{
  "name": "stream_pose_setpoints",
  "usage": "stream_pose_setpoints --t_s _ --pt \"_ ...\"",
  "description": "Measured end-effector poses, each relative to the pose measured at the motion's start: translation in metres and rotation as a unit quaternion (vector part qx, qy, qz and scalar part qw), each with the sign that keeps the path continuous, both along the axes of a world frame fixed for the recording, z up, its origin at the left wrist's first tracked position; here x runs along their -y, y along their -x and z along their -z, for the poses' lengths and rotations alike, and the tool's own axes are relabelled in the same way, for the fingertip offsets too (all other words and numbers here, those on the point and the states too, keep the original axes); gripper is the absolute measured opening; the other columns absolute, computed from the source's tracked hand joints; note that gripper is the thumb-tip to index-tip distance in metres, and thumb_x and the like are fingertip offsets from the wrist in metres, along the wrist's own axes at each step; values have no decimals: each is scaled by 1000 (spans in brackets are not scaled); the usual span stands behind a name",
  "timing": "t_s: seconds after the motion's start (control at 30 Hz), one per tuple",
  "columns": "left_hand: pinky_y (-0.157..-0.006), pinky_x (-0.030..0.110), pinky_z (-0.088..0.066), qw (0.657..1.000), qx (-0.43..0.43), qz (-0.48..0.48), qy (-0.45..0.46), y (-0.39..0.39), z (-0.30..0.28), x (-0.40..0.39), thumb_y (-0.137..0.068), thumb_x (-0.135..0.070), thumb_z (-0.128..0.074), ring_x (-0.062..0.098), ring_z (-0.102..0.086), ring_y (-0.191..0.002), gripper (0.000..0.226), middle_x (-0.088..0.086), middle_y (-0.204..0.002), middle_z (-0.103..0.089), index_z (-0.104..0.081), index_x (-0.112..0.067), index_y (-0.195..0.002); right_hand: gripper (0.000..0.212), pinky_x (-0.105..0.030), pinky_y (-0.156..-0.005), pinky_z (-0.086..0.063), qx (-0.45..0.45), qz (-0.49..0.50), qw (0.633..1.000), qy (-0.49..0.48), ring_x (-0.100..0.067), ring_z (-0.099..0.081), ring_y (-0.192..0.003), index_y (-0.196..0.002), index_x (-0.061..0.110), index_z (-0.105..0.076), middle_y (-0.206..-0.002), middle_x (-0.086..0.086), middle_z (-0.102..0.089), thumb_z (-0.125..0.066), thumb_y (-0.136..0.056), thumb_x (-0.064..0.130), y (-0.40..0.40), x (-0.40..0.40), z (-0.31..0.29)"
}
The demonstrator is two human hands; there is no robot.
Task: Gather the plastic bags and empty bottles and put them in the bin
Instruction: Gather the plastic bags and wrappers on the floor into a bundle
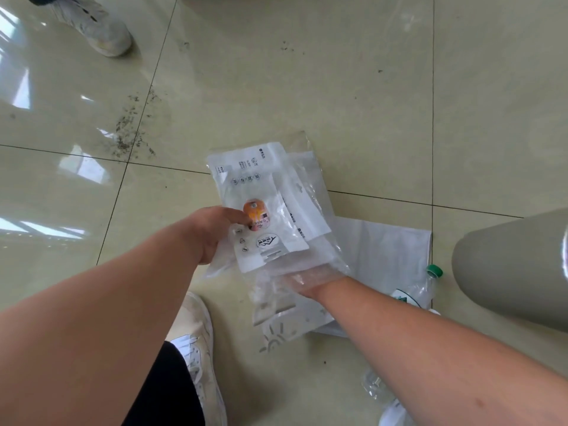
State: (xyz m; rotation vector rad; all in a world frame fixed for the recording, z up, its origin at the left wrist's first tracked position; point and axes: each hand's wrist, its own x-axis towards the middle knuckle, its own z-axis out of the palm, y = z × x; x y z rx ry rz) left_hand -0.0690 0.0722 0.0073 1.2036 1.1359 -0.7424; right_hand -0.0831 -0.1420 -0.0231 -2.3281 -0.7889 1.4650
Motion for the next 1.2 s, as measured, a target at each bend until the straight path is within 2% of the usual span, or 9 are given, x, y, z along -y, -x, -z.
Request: stream_pose_setpoints --t_s 0.1,0.17,0.3,0.43,0.57,0.7,0.8,0.93,1.2 --pt "-88 64 -64 998 22 -16 -50 -1 5 -3 -88 -3 -77 45 -80 -99 35 28 -117 -80 -76 1 -123 51 -43 -122 -30 8 -51 995 83 -32 -35 -151 -161 22 -33 -165 -8 -38 -37 -112 32 0 12 11" --pt "-70 53 -68 994 46 -14 -97 -1 9 -6 -88 -1 -79 38 -84 -82 23 20 -92 -84 -76 -2 -110 71 -43 -121 -35 24 84 995 40 -25 -41 -148 -158 38 -35 -161 5 -43 -61 -93 53 6 34 33" --pt "-61 42 -66 974 94 19 -208 1 14 -15 -85 -5 -82 31 -77 -67 27 15 -92 -83 -78 -12 -111 141 -56 -127 3 166 53 975 137 -28 25 -157 -160 35 26 -168 -5 34 -71 -67 78 23 83 62" --pt "-63 35 -59 932 137 87 -325 2 14 -27 -90 -15 -72 28 -71 -82 33 5 -100 -72 -59 -22 -120 153 -65 -124 -1 149 5 969 198 -35 32 -154 -155 35 36 -160 -5 50 -82 -64 71 41 103 70" --pt "-75 45 -63 912 177 79 -362 -4 9 -35 -98 -11 -62 32 -69 -92 34 2 -104 -67 -47 -27 -124 142 -47 -126 -24 160 183 954 173 -37 -10 -159 -160 27 27 -167 -12 36 -81 -75 61 35 105 80" --pt "-76 42 -56 874 209 113 -424 -12 -6 -53 -104 -15 -57 34 -64 -92 22 1 -101 -65 -44 -27 -117 74 -39 -106 -47 167 376 903 127 -33 -48 -142 -163 19 -21 -175 -9 -2 -60 -101 28 9 111 80" --pt "-80 47 -58 851 197 146 -464 -13 -17 -65 -105 -18 -56 37 -64 -94 23 8 -109 -67 -45 -24 -125 18 -40 -88 -52 187 494 845 81 -37 -64 -104 -111 14 -63 -124 -13 -64 -54 -102 27 -17 115 70" --pt "-79 57 -66 867 186 152 -436 -11 -19 -61 -102 -22 -62 40 -71 -94 25 5 -103 -70 -44 -32 -117 28 -34 -73 -53 132 543 829 -1 -32 -66 -85 -92 15 -67 -83 -4 -67 -56 -103 38 -46 111 51" --pt "-89 48 -66 924 260 128 -250 -20 -7 9 -95 -59 -70 26 -76 -103 65 7 -121 -77 -48 -27 -146 35 -23 -64 -49 31 507 844 -174 4 -65 -64 -82 25 -67 -71 17 -71 -61 -98 55 -67 11 -1"
